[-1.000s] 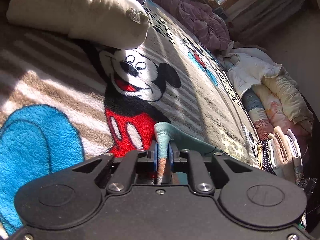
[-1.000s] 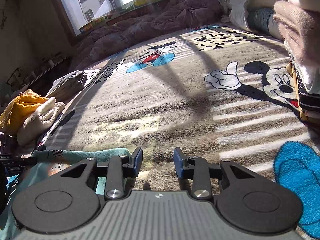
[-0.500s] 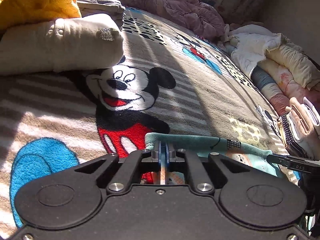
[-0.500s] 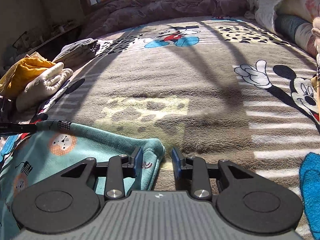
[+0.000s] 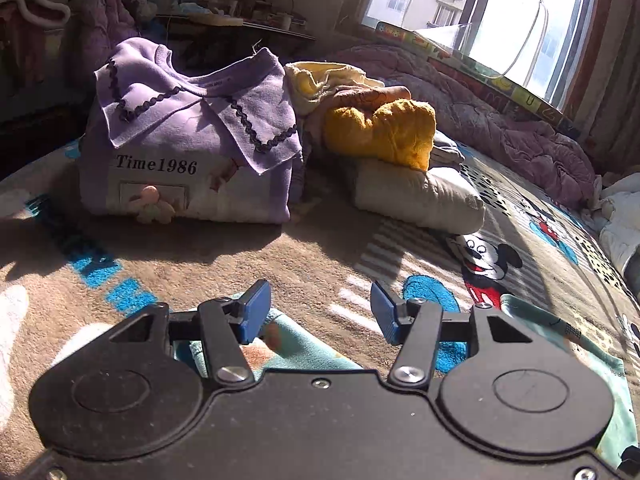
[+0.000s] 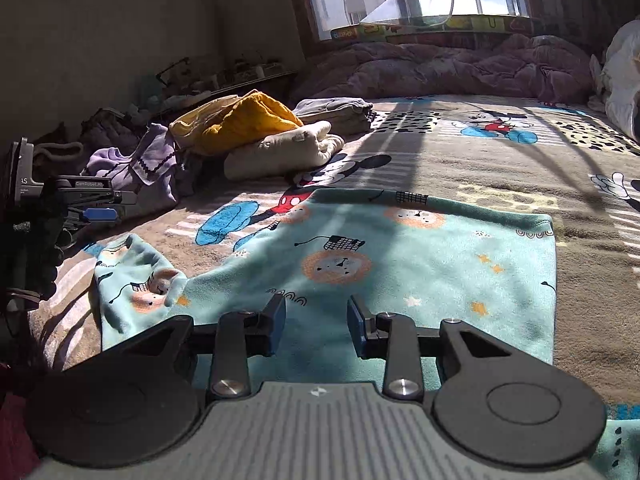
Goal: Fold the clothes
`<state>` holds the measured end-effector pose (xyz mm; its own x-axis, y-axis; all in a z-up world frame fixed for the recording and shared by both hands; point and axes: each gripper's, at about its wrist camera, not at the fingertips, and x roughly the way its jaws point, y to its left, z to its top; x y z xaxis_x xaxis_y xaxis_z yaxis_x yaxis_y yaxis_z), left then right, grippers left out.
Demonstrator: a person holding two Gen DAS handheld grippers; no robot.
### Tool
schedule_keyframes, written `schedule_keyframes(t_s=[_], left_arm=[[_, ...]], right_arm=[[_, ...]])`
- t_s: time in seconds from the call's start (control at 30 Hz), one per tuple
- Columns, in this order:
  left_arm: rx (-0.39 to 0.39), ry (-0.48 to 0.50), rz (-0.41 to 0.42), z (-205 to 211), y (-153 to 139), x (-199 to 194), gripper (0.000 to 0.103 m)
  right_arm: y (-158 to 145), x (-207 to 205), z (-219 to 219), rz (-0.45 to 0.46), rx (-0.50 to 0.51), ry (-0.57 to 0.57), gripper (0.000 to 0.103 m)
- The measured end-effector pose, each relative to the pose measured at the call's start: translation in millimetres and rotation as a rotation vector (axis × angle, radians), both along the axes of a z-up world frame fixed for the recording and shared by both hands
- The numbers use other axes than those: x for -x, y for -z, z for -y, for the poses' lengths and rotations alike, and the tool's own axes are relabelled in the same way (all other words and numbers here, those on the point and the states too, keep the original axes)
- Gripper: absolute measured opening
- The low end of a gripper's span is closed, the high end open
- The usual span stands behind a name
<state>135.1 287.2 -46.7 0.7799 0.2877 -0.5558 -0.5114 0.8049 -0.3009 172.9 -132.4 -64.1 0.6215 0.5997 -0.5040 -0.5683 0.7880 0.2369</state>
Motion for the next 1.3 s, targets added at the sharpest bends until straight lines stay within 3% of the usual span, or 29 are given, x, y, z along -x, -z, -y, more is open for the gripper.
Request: schedule_keyframes(t_s=[0.13,0.23,0.33,0.4,0.47,0.5,0.53,0.63,0.7,0.77,0.9,0.97,1.03,1.1,1.17,1.2,1.27,1.3], left_arm=[[0.157,-0.144,0.029,-43,24,44,0.054],[0.259,-0.154,0.069,-64,44,56,0.054],[0.356,-0.124,0.135,-77,55,53,0.054],[0.357,-0.085,0.136,-75,57,41,0.054],[0.285,-0.018,0.104,-66,57,27,0.053],[0.234,0.021,0.079,-61,56,19,0.025],[0.181,0.042,0.06,-59,55,15,0.005],[0.136,0.004,0.181,-71,46,28,0.003],[0.122,-0.004,0.125,-76,52,22,0.002],[0.174,-0.024,0.076,-85,67,18,0.002],[0.158,-0.069,0.127,-87,54,28,0.004],[0.134,-0.03,0.16,-81,42,33,0.01],[0.128,0.049,0.194,-73,32,35,0.024],[0.198,0.246,0.224,-60,31,29,0.031],[0.289,0.462,0.182,-41,41,19,0.044],[0.313,0.518,0.135,-34,48,15,0.045],[0.33,0.449,0.043,-33,64,14,0.022],[0.378,0.408,0.063,-40,66,18,0.018]], right_arm=[[6,33,-63,0.024,0.035,-0.146,0.034],[4,51,-106,0.058,0.078,-0.213,0.033],[7,52,-127,0.067,0.082,-0.204,0.032],[16,45,-130,0.042,0.076,-0.18,0.032],[25,38,-133,0.017,0.07,-0.156,0.033],[30,34,-134,0.004,0.067,-0.144,0.033],[34,30,-135,-0.008,0.064,-0.132,0.033],[48,26,-123,-0.039,-0.018,-0.105,0.031],[52,26,-114,-0.051,-0.057,-0.095,0.028],[49,27,-114,-0.056,-0.045,-0.092,0.028],[34,36,-125,-0.025,0.038,-0.098,0.033],[19,54,-142,0.095,0.124,-0.151,0.039],[15,61,-158,0.164,0.182,-0.21,0.039],[20,66,-176,0.191,0.242,-0.265,0.039],[34,80,-195,0.205,0.346,-0.342,0.039],[37,91,-200,0.269,0.387,-0.351,0.039],[34,95,-197,0.278,0.383,-0.345,0.039],[32,97,-194,0.279,0.38,-0.341,0.039]])
